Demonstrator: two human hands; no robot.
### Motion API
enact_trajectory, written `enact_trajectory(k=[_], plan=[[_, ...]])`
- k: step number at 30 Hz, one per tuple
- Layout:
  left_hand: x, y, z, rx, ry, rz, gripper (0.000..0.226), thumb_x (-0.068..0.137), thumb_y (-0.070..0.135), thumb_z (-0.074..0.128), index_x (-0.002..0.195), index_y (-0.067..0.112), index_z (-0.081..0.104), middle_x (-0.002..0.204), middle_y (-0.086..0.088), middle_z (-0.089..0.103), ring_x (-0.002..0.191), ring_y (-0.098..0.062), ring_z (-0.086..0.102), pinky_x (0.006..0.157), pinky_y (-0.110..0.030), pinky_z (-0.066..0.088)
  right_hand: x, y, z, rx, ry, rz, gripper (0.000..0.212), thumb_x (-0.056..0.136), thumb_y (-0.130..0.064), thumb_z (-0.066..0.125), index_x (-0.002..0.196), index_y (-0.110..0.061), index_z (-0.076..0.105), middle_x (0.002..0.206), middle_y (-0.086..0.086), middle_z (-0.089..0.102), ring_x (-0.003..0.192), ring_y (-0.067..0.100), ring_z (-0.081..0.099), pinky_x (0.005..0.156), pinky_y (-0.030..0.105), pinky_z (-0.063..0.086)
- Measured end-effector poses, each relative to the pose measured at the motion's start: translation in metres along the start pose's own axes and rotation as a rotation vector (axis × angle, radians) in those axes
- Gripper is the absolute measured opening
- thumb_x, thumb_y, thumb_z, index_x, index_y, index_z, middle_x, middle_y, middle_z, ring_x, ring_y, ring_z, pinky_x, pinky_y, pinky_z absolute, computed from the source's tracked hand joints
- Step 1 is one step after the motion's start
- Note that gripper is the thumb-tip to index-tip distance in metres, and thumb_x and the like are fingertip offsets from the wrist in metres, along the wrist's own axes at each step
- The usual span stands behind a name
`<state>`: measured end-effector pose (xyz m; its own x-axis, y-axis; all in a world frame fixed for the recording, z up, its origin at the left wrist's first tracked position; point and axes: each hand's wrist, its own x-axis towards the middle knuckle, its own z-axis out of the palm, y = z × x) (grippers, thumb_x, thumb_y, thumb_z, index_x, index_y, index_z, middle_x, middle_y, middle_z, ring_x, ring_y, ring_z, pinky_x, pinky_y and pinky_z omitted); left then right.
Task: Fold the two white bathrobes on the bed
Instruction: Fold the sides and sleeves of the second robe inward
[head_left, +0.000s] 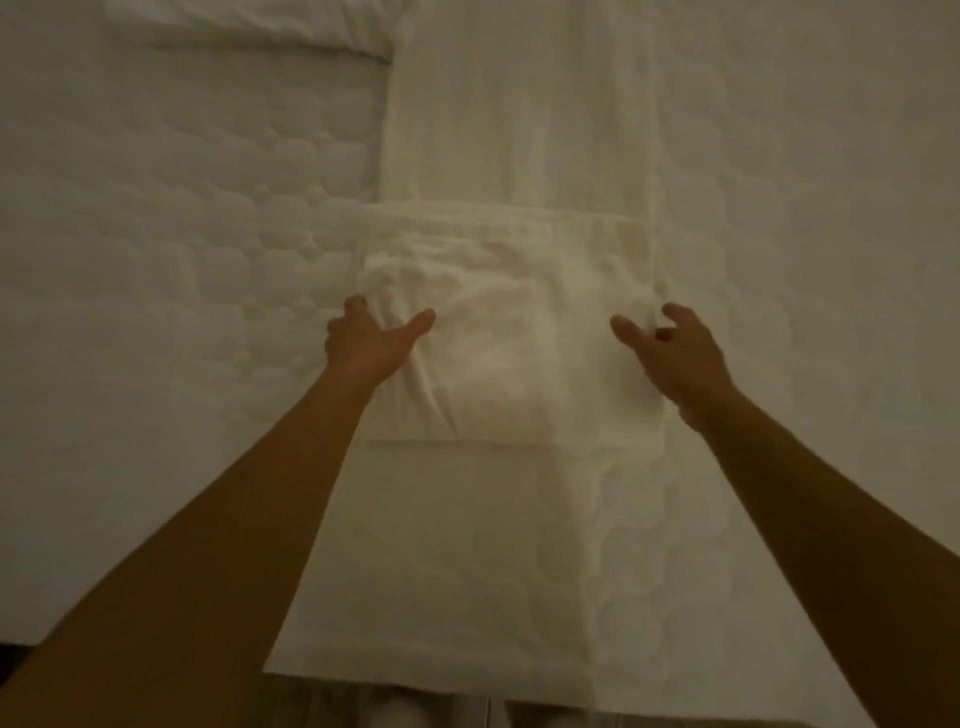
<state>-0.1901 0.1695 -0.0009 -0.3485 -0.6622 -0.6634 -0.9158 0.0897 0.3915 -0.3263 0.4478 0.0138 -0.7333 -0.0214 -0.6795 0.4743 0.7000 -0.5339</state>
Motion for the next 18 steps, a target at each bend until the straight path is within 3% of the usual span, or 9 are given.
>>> enact_trajectory(k=[2,4,6,9,11,15,16,18], plan=[[0.018,-0.003,0.005,-0.012,0.09,-0.066,0.111,0.061,0.08,0.07,0.146,0.016,0.037,0.147,-0.016,0.044,0.133,-0.037,0.046,0.11,-0.051,0.041,0.011,0.001,0.012,0.013,0.013,0.031,0.108,0.062,-0.083,0.068,0.146,-0.018,0.048,0.141,0.006,0.058,0.125,0.032,0.058,0.105,0.05,0.048],[0.034,-0.004,0.002,-0.074,0.09,-0.093,0.114,0.056,0.081,0.072,0.142,0.013,0.042,0.143,-0.012,0.051,0.129,-0.033,0.051,0.109,-0.049,0.043,0.025,0.001,0.016,0.038,0.072,0.047,0.11,0.055,-0.087,0.066,0.139,-0.018,0.055,0.135,0.004,0.061,0.119,0.029,0.06,0.103,0.049,0.049],[0.042,-0.001,-0.007,-0.178,0.064,-0.068,0.103,0.059,0.074,0.078,0.135,0.012,0.049,0.135,-0.007,0.058,0.121,-0.028,0.057,0.105,-0.045,0.047,0.034,-0.003,0.017,0.038,0.172,0.009,0.098,0.062,-0.081,0.071,0.136,-0.018,0.056,0.133,0.005,0.06,0.117,0.026,0.06,0.103,0.044,0.049],[0.052,0.005,-0.017,-0.198,0.126,0.075,0.068,0.07,0.062,0.079,0.115,0.015,0.061,0.111,-0.002,0.067,0.102,-0.024,0.064,0.094,-0.043,0.054,0.047,-0.015,0.018,-0.021,0.288,-0.18,0.077,0.072,-0.07,0.073,0.131,-0.024,0.058,0.121,0.002,0.062,0.107,0.02,0.061,0.097,0.038,0.051],[0.055,0.012,-0.019,-0.226,0.125,0.147,0.053,0.074,0.054,0.08,0.106,0.017,0.062,0.1,0.002,0.066,0.093,-0.021,0.064,0.086,-0.04,0.055,0.057,-0.029,0.018,0.018,0.176,-0.161,0.07,0.074,-0.063,0.077,0.129,-0.024,0.06,0.116,-0.002,0.065,0.102,0.017,0.064,0.094,0.035,0.052],[0.058,0.023,-0.02,-0.239,0.062,0.198,0.044,0.077,0.041,0.083,0.111,0.02,0.064,0.105,0.003,0.067,0.096,-0.018,0.064,0.087,-0.037,0.054,0.073,-0.047,0.012,0.107,0.073,0.01,0.081,0.064,-0.053,0.089,0.13,-0.017,0.059,0.123,-0.002,0.062,0.108,0.02,0.062,0.097,0.04,0.052],[0.057,0.024,-0.021,-0.239,0.067,0.221,0.041,0.078,0.038,0.082,0.111,0.02,0.065,0.106,0.002,0.068,0.097,-0.019,0.065,0.088,-0.038,0.055,0.074,-0.049,0.008,0.154,0.055,0.03,0.08,0.063,-0.052,0.09,0.128,-0.014,0.061,0.121,-0.002,0.065,0.106,0.02,0.064,0.094,0.041,0.055],[0.054,0.025,-0.023,-0.277,0.072,0.271,0.036,0.082,0.034,0.08,0.111,0.019,0.066,0.106,0.0,0.07,0.098,-0.021,0.067,0.089,-0.041,0.056,0.07,-0.053,-0.001,0.275,-0.09,0.063,0.059,0.07,-0.042,0.089,0.116,-0.009,0.069,0.11,0.002,0.074,0.093,0.02,0.073,0.079,0.037,0.06]])
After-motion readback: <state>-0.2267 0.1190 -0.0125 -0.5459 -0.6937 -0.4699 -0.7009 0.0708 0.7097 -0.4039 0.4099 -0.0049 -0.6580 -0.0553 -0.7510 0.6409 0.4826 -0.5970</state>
